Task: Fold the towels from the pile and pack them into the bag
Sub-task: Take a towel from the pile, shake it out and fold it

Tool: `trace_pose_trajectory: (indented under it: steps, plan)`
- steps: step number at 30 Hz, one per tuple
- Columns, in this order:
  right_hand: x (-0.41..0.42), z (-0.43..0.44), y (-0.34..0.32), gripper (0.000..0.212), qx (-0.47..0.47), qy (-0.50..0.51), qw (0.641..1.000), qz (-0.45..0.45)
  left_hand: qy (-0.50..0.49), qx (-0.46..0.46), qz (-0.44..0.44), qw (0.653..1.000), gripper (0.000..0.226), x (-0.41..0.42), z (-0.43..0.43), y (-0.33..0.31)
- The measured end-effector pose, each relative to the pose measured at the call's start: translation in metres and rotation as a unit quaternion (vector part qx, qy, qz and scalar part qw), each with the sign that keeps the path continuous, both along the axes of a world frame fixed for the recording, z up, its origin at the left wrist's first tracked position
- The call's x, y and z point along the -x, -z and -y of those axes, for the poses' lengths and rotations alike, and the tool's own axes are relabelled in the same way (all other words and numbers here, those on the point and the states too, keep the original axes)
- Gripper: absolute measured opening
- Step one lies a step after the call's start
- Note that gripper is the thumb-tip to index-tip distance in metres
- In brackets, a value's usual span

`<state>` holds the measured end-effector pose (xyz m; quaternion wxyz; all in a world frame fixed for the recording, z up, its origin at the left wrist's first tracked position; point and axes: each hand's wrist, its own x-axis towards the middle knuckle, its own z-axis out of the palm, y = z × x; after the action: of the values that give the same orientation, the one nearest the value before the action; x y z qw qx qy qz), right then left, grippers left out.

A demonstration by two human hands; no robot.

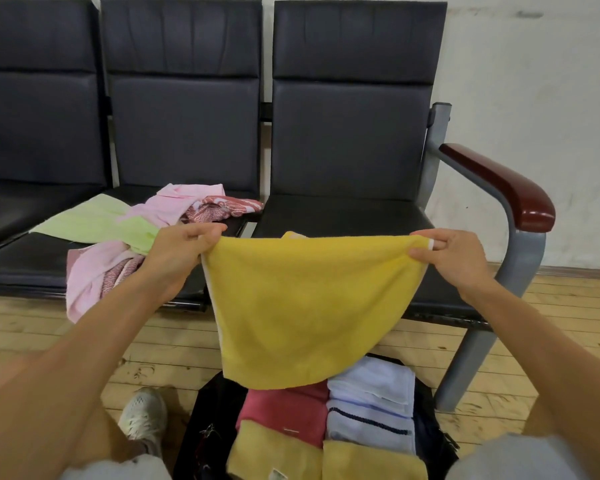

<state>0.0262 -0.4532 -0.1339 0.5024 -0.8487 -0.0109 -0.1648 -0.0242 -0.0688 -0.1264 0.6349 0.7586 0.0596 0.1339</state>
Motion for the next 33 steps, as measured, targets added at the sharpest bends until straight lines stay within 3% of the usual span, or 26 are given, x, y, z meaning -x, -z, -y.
trace_pose_trajectory:
  steps: [2, 4, 5, 7, 9, 13, 19, 23, 27, 30, 33]
  plan:
    - [0.0, -0.001, 0.003, 0.031, 0.107, 0.038, 0.993, 0.02, -0.01, -0.131, -0.003, 0.991, 0.021, 0.003, 0.002, 0.001]
    - [0.0, -0.001, 0.005, 0.026, 0.184, 0.046, 0.981, 0.045, -0.063, -0.335, 0.014, 0.94, 0.028, 0.002, 0.004, 0.004]
    - [0.0, -0.002, 0.005, 0.023, 0.208, 0.045, 0.976, 0.052, -0.08, -0.393, 0.032, 0.915, 0.026, 0.001, 0.004, 0.006]
    - [0.0, -0.005, 0.006, 0.02, 0.231, 0.039, 0.971, 0.055, -0.098, -0.419, 0.05, 0.901, 0.017, -0.003, 0.003, 0.01]
    - [0.0, -0.01, 0.009, 0.018, 0.222, 0.027, 0.973, 0.059, -0.101, -0.4, 0.052, 0.909, 0.008, -0.007, 0.003, 0.014]
    - [0.004, -0.02, 0.012, 0.018, 0.082, -0.062, 0.995, 0.019, -0.072, -0.343, 0.034, 0.936, 0.01, -0.007, 0.014, 0.014]
    - [0.014, -0.032, 0.014, 0.016, 0.005, -0.164, 0.982, -0.092, -0.052, -0.212, -0.013, 0.976, 0.017, -0.001, 0.033, 0.015]
    - [0.014, -0.029, 0.01, 0.018, -0.074, -0.217, 0.955, -0.185, 0.012, -0.025, -0.041, 0.999, 0.026, 0.003, 0.045, 0.007]
    - [0.019, -0.02, -0.006, 0.016, -0.184, -0.29, 0.914, -0.217, 0.119, 0.167, -0.07, 0.976, 0.024, 0.005, 0.046, -0.002]
    - [0.019, -0.012, -0.014, 0.021, -0.281, -0.265, 0.905, -0.179, 0.147, 0.202, -0.059, 0.967, 0.029, 0.004, 0.044, -0.005]
    - [0.008, -0.001, -0.014, 0.028, -0.335, -0.137, 0.927, -0.098, 0.058, 0.169, -0.025, 0.984, 0.025, -0.005, 0.037, -0.002]
